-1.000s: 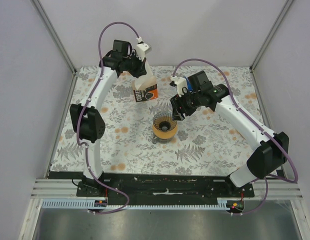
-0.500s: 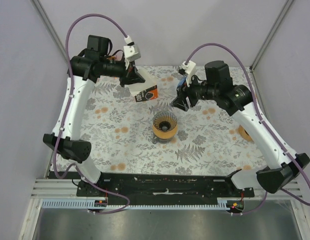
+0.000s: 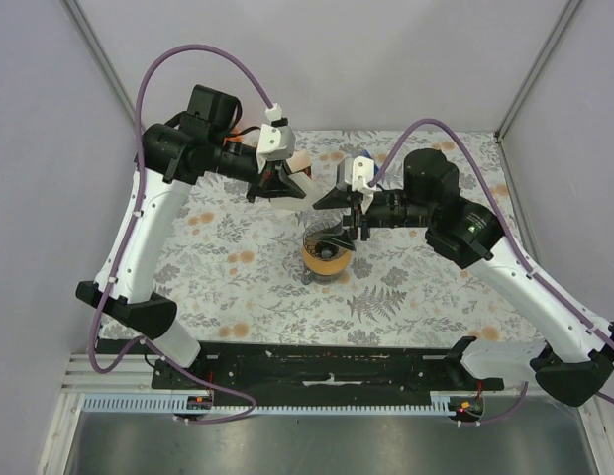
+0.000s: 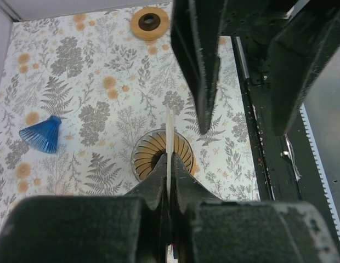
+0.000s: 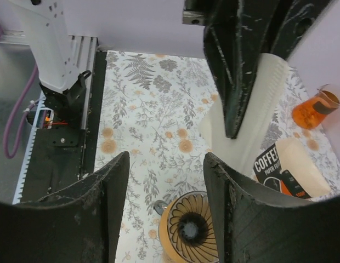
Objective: Place the coffee filter in the dripper
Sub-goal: Pick up the coffee filter from the coffee filter holder.
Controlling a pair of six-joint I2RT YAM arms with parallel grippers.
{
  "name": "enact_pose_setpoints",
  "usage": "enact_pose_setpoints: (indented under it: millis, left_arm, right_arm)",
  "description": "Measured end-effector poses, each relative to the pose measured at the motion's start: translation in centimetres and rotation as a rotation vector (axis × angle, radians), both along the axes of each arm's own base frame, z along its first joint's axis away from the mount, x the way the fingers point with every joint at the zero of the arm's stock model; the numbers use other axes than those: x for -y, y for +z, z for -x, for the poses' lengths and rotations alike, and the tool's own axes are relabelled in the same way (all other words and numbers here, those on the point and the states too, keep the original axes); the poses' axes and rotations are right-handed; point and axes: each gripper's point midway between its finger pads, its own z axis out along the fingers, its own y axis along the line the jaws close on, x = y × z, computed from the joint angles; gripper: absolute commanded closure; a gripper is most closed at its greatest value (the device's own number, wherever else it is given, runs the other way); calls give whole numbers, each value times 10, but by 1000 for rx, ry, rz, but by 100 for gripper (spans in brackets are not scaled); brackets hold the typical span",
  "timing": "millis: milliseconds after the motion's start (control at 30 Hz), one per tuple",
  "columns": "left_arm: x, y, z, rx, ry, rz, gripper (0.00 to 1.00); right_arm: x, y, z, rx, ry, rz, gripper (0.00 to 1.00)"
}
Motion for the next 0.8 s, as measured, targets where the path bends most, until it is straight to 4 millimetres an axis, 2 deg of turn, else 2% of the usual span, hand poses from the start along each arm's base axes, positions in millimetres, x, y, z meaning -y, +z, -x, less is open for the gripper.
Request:
enact_pose_setpoints:
  millis: [133,233,300,400,533,800]
  left_arm:
    - [6,-1,7,-3,-25,-3,98]
    - [8,-1,9,-1,-30,-8,98]
    - [9,-3,10,2,-31,-16,98]
    - [14,-3,15,5,-47,-22,98]
    - [16,-4,18,7,-56,-25,98]
    - [17,-5,17,9,-52,-32,98]
  right_arm:
    - [3,-3,-7,41,-27,0,35]
    - [10,-3,-3,72,-40,-12,34]
    - [14,4,1,99,-42,-39,34]
    - [19,26,6,161,-46,-101,34]
    - [19,43,3,211,-61,-152,35]
    - [8,29,-10,172,-74,-127,36]
